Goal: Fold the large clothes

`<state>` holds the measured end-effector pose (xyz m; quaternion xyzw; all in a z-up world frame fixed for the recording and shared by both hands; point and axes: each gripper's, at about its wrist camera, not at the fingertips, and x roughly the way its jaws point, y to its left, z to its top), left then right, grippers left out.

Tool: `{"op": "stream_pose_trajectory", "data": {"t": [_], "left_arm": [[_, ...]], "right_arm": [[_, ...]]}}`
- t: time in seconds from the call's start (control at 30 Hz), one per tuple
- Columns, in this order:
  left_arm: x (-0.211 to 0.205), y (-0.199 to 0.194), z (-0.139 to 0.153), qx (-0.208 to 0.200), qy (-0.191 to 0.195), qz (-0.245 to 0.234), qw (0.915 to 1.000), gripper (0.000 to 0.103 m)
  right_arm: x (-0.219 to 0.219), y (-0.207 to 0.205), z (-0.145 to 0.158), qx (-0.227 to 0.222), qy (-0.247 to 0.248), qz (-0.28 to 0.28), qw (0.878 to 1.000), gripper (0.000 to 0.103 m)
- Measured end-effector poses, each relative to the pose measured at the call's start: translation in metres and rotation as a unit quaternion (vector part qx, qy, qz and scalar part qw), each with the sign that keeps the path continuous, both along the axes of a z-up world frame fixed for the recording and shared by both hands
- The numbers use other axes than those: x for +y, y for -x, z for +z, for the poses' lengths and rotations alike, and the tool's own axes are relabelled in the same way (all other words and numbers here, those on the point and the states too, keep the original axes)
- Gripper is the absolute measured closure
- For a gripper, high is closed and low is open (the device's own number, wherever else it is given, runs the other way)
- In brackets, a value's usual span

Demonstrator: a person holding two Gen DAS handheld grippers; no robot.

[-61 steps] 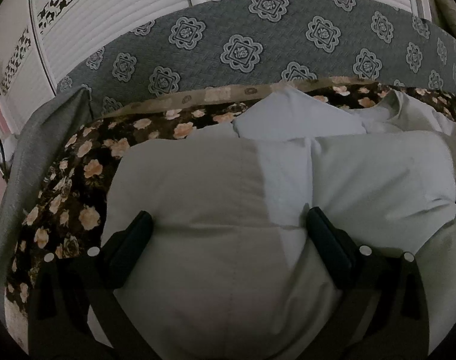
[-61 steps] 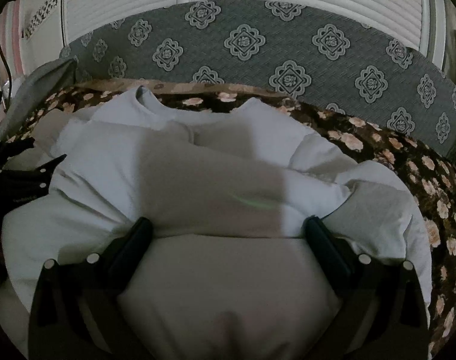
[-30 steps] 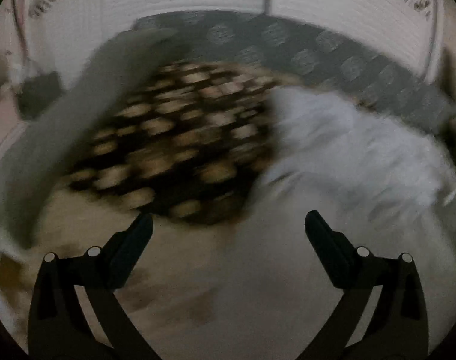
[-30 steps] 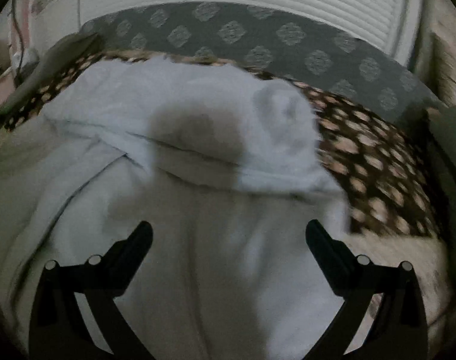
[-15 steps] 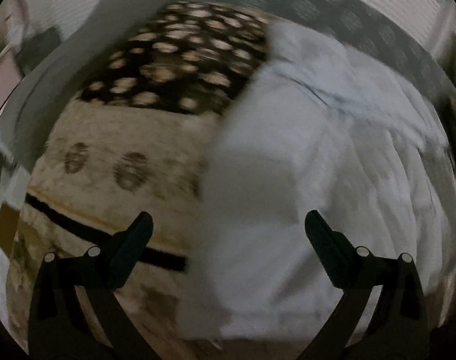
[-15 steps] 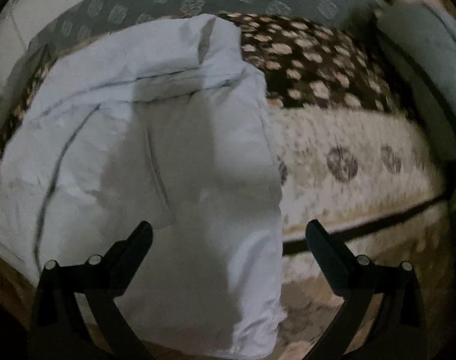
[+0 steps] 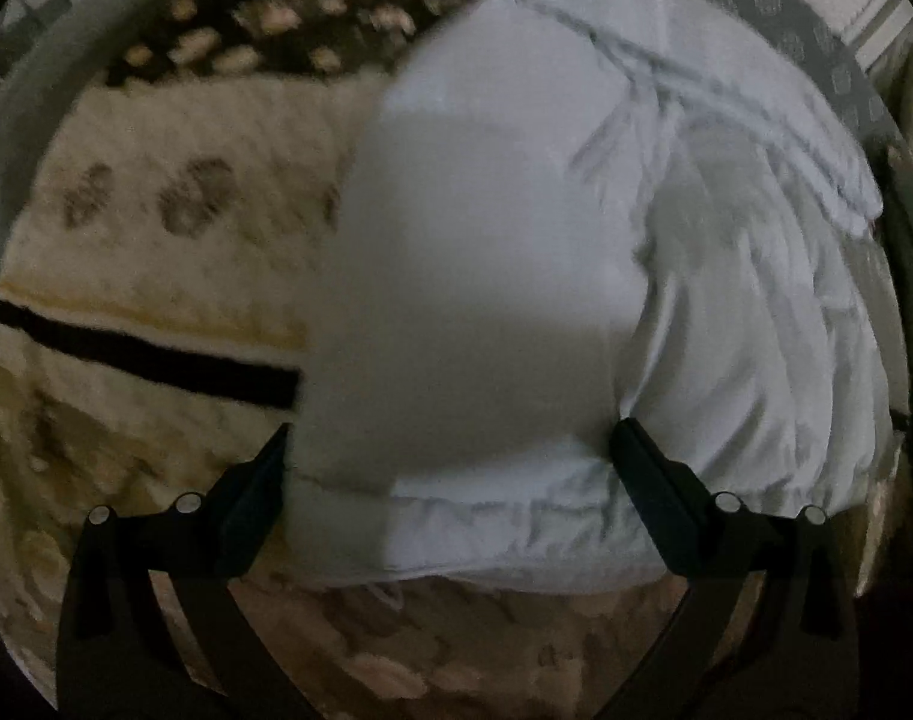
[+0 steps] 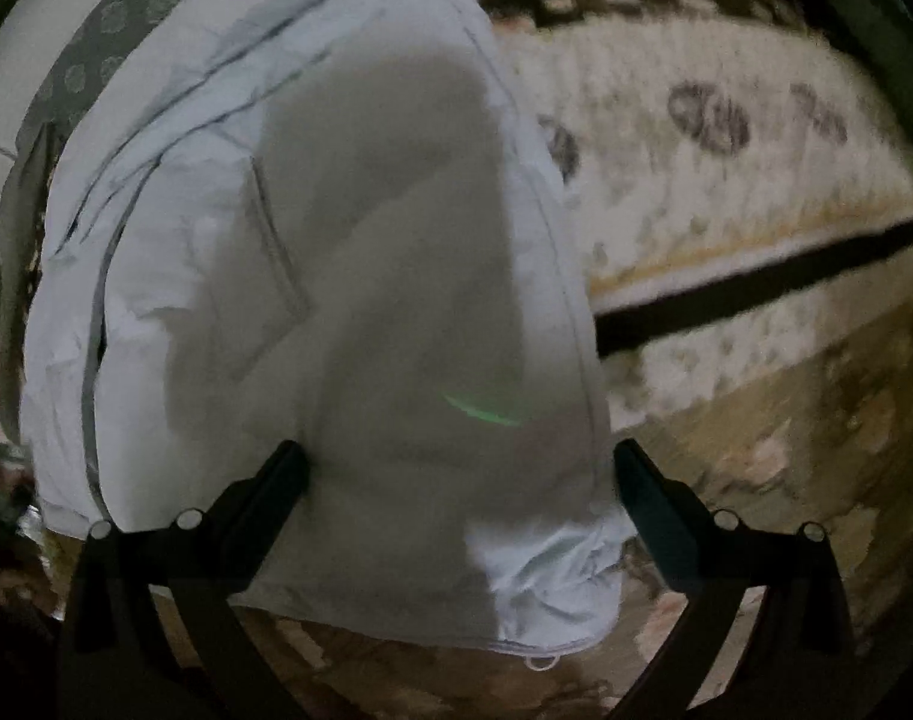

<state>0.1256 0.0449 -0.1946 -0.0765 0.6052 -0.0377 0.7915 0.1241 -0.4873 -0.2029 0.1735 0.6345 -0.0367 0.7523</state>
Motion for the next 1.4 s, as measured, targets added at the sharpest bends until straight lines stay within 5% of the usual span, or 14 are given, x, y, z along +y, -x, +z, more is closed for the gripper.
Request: {"op": "stream_pose_trajectory", "data": {"t": [0.2,0.33,0.47,0.53,0.73,0.97,1.17,1.4], "left_arm": [[-0.004,0.000,-0.028,0.057,0.012,-0.004,0.9983,0.003],[-0.010,0.002,-0.030,0.062,0.001,-0.011,0.9980,0.003],[-0.013,0.003,-0.026,0.060,-0.002,-0.025,0.9979,0.003],[-0.019,0.003,-0.019,0.044,-0.016,-0.043,0.9980,0.020],[-0.027,0.011,0.011,-0.010,-0.012,-0.047,0.9988,0.081],[-0.007,0.024,0.058,-0.092,0.066,0.010,0.9935,0.088],[0.011,0.055,0.141,-0.218,0.101,0.012,0.9707,0.093],[0.011,0.118,0.195,-0.282,0.138,-0.026,0.9489,0.093]], "right_arm": [[0.012,-0.005,-0.007,0.001,-0.019,0.029,0.999,0.016],[0.026,-0.005,-0.001,-0.019,-0.024,0.048,0.998,0.050],[0.034,-0.005,0.010,-0.042,-0.021,0.057,0.997,0.068],[0.033,-0.007,0.015,-0.057,-0.024,0.058,0.996,0.077],[0.038,-0.004,0.046,-0.132,-0.037,0.066,0.988,0.083],[0.035,0.015,0.091,-0.225,-0.065,0.059,0.970,0.087],[0.034,0.062,0.155,-0.313,-0.072,0.089,0.943,0.090],[0.008,0.114,0.203,-0.379,-0.115,0.065,0.916,0.090]]}}
